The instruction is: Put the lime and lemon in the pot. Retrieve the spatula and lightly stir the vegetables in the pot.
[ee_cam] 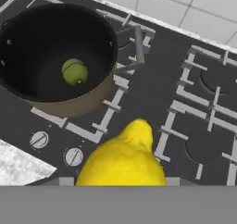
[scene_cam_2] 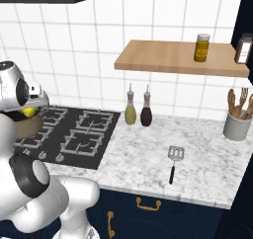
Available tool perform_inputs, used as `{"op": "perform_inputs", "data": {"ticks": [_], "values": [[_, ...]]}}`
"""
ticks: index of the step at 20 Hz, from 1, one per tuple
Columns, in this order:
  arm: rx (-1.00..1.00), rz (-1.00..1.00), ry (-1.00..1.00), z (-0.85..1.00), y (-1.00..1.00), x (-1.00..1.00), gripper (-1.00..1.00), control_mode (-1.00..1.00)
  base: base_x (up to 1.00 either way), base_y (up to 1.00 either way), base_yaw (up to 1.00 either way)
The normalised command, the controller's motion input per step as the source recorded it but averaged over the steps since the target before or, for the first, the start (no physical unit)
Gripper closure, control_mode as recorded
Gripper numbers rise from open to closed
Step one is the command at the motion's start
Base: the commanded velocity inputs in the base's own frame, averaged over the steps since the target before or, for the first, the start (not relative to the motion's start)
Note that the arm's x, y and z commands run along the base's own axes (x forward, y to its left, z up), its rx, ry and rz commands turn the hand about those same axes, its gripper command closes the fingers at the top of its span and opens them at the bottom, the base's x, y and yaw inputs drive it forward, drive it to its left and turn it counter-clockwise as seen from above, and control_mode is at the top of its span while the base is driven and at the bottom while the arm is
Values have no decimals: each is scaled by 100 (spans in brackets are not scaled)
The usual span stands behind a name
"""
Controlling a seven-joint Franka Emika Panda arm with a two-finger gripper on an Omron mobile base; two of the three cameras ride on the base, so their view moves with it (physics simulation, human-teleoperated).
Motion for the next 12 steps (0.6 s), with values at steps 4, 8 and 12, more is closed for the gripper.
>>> {"op": "perform_inputs", "data": {"ticks": [4,8,12], "values": [[-10,15,-3,-2,99,16,100,-100,0,0,0],[-8,6,0,-12,86,46,100,-100,0,0,0],[-9,1,0,-46,61,57,100,-100,0,0,0]]}}
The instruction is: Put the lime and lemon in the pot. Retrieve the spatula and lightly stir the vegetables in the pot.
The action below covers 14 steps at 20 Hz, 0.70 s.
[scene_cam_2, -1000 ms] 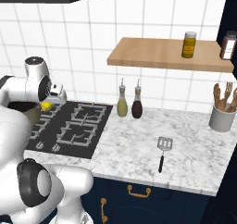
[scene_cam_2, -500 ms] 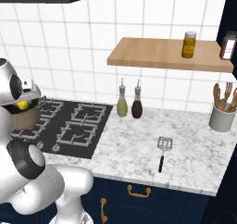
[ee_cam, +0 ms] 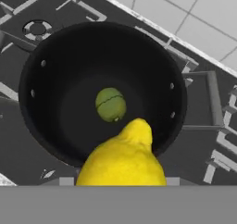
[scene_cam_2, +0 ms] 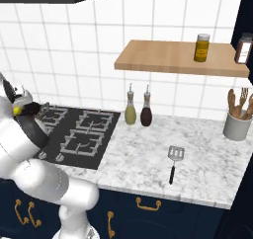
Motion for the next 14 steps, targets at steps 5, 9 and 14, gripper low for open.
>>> {"op": "perform_inputs", "data": {"ticks": [5,9,14], "values": [[-5,0,0,-58,33,53,100,-100,0,0,0],[0,0,2,-41,14,54,100,-100,0,0,0],[0,0,2,-26,8,46,100,-100,0,0,0]]}}
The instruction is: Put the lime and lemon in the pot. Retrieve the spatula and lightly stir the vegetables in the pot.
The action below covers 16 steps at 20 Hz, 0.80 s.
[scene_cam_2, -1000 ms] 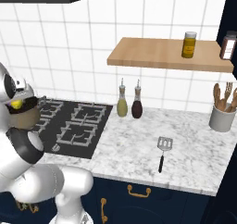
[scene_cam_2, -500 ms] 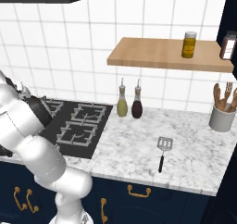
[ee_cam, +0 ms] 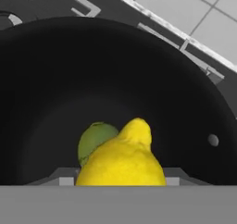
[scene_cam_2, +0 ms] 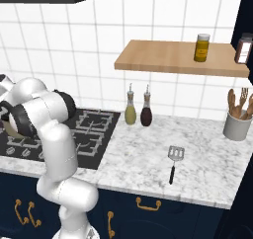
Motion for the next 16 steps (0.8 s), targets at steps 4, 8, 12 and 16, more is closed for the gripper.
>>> {"op": "perform_inputs", "data": {"ticks": [4,8,12,16], "values": [[0,0,0,-18,4,19,-100,-100,0,0,0],[0,0,0,0,-1,0,-100,-100,0,0,0],[0,-3,0,1,-13,0,-100,-100,0,0,0],[0,-2,0,12,-23,-4,-100,-100,0,0,0]]}}
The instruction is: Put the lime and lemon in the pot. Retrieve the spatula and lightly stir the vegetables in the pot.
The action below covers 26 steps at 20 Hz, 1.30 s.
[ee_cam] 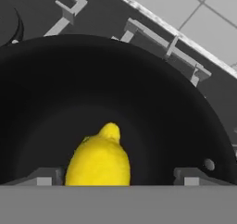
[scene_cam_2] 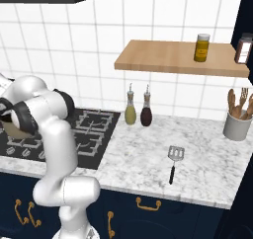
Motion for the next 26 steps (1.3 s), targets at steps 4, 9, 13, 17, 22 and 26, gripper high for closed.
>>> {"op": "perform_inputs", "data": {"ticks": [4,9,13,17,22,26], "values": [[9,0,-7,64,-50,-50,-100,-100,0,0,0],[20,-3,-12,69,-93,-89,-100,-100,0,0,0],[29,-15,-1,31,-100,-68,-100,-100,0,0,0],[32,-33,2,11,-100,-44,-100,-100,0,0,0],[24,-47,5,3,-100,-20,-100,-100,0,0,0],[12,-67,12,0,-100,0,-100,-100,0,0,0]]}}
